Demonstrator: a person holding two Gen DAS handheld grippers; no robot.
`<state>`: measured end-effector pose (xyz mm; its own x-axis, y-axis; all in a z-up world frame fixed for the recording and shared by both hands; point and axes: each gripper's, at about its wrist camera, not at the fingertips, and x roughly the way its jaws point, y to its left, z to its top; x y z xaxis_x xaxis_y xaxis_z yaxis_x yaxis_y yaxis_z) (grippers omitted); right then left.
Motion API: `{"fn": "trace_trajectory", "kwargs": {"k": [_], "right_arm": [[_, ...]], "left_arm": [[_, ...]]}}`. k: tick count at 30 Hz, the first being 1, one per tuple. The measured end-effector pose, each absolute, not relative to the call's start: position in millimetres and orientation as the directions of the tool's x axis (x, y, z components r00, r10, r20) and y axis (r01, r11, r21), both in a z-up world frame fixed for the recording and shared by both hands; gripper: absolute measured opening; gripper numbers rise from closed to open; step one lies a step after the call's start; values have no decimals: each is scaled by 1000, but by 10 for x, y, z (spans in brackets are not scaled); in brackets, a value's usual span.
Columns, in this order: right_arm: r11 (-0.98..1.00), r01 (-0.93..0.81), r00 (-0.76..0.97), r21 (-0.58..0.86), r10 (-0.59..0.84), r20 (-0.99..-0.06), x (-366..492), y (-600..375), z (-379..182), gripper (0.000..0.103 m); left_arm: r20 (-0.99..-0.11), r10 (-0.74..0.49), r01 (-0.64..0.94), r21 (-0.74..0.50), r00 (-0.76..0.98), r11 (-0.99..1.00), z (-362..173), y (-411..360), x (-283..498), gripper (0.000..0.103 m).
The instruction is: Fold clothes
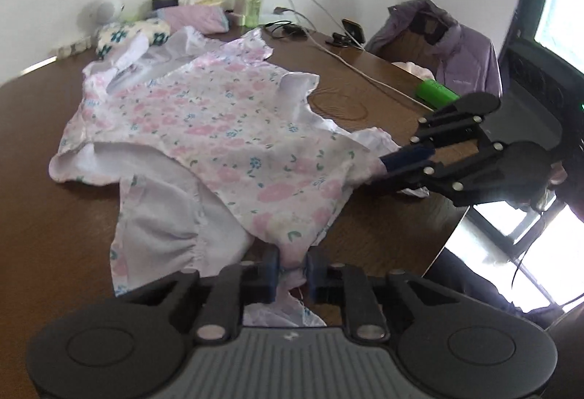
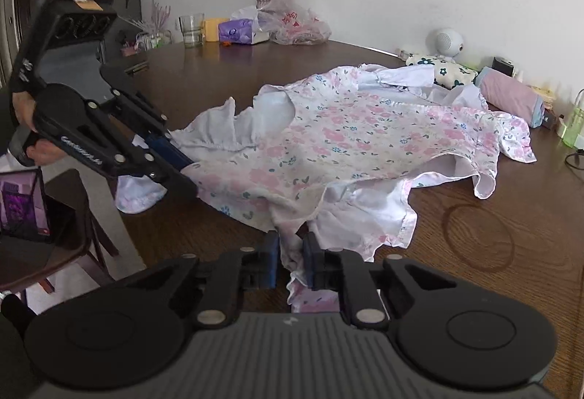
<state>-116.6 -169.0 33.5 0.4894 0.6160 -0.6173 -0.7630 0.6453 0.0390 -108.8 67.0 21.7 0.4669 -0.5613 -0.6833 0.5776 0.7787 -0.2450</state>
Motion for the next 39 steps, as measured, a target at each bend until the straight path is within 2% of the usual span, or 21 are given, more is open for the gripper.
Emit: {"fn": "trace_trajectory", "kwargs": {"k": [3,5,8,10,13,15,17,19,21,22,23,24,26,28,29,30,31,33,36,38,39], "right_arm": [[590,-776,398,222,732,-553,-1084,-1865,565,13],[547,-754,350,364,803,-483,-880,-2034,741,13],[524,-666,338,532,847,-411,-337,-2247,869,13],[630,-524,423,573,776,-467,167,-2323,789,16],[861,-378,584,339,506,-635,542,-2230,685,18],[905,-365,672,218,418,-610,441,-2207,764,18],[891,-410,728,195,449,-518,191,-2251,921,23],[876,-458,752,148,471,-461,-65,-2199,1047,37],[849,-513,721,128,507,-472,-171,-2032,1061,41],[835,-537,700,122,521,-489,-200,-1926,1043,42],[828,-550,685,105,520,-510,-190,-1770,986,42],[828,-556,682,77,507,-527,-157,-1646,913,42],[838,-546,688,4,451,-569,-71,-1379,752,42],[839,-543,682,-19,428,-592,7,-1207,629,42],[842,-537,686,-43,407,-603,38,-1144,577,42],[848,-523,701,-82,374,-608,54,-1087,537,38],[852,-509,717,-119,344,-606,54,-1045,495,23],[871,-480,726,-104,328,-604,30,-1101,479,7],[897,-439,729,-48,324,-603,31,-1248,481,7],[904,-423,737,-63,303,-605,12,-1269,474,8],[904,-423,740,-65,303,-600,-11,-1271,489,10]], "left_arm": [[-575,-703,586,-421,419,693,494,921,-972,13],[-519,-746,582,-477,418,658,705,1058,-793,13],[-566,-701,553,-447,434,703,847,1093,-275,15],[-640,-603,430,-429,476,795,718,1089,190,17],[-741,-457,251,-382,493,889,474,1140,599,18],[-736,-453,192,-416,503,889,425,1272,586,21],[-684,-464,174,-451,562,875,525,1422,349,40],[-629,-427,146,-449,650,882,693,1492,44,45],[-543,-451,207,-452,708,868,843,1350,-239,50],[-497,-465,240,-451,733,860,916,1274,-378,59],[-492,-457,272,-403,741,874,941,1108,-452,66],[-492,-446,303,-344,748,889,959,927,-514,67],[-547,-354,297,-192,759,935,882,584,-476,65],[-607,-304,276,-143,734,950,742,482,-340,60],[-635,-289,258,-144,716,955,665,499,-263,30],[-663,-273,239,-144,697,960,587,516,-185,7],[-651,-276,196,-195,707,961,560,675,-148,6],[-602,-255,85,-296,757,952,517,1066,-111,4],[-589,-56,-153,-299,806,942,462,1529,-159,18],[-603,25,-237,-274,798,932,484,1593,-245,19],[-598,20,-229,-276,801,934,526,1561,-302,19]]}}
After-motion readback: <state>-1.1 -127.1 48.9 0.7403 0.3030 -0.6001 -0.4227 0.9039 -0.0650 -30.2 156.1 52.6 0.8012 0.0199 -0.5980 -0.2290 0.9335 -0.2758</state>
